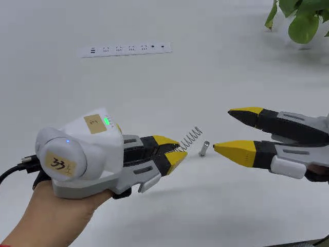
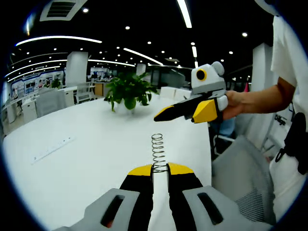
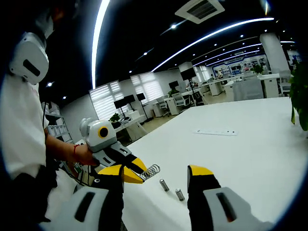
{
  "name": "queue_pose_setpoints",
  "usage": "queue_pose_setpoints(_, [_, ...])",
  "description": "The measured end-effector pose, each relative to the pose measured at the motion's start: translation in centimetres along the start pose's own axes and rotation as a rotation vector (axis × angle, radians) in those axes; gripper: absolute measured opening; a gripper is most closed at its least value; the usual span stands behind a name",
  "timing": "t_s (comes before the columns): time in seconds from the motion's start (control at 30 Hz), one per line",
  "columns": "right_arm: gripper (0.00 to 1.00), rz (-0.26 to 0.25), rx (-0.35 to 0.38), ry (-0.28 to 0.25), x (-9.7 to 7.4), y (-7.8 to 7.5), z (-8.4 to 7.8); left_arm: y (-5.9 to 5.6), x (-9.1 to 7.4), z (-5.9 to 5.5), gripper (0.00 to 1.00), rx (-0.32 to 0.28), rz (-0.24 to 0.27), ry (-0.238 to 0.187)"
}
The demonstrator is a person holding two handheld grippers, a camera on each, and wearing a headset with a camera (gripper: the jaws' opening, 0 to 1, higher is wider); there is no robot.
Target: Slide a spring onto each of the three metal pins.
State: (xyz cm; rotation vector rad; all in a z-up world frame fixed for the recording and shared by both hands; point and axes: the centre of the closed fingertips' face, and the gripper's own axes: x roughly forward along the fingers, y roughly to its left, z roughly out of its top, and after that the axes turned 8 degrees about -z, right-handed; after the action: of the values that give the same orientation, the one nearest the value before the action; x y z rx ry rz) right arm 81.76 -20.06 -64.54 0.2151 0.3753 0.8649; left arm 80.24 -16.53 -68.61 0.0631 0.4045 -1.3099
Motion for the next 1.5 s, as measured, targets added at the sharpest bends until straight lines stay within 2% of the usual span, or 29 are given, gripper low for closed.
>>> queue_pose_setpoints(0.2, [0.37,0.026,0.099,-0.019,1.2,1.0,0.3,-0.3,-0.1,1.4,0.10,-0.003,-0.010,-0.066])
queue_pose_setpoints(0.33, [0.30,0.017,0.171,-0.042,1.5,0.8,0.7,-0.4,-0.2,1.9,0.10,-0.002,-0.011,-0.091])
queue_pose_setpoints(0.4, [0.29,0.018,0.204,-0.052,1.5,0.8,0.8,-0.4,-0.2,2.0,0.10,-0.010,-0.011,-0.105])
queue_pose_setpoints(0.77, [0.20,0.043,0.270,-0.070,1.6,1.9,1.2,-0.9,0.0,2.9,0.10,-0.013,-0.033,-0.153])
queue_pose_setpoints(1.03, [0.13,0.040,0.253,-0.066,1.5,2.0,1.2,-1.1,-0.2,3.0,0.10,-0.019,-0.044,-0.166])
queue_pose_setpoints(1.5, [0.12,0.045,0.197,-0.034,1.7,2.6,0.8,-1.3,0.0,2.4,0.11,-0.025,-0.054,-0.153])
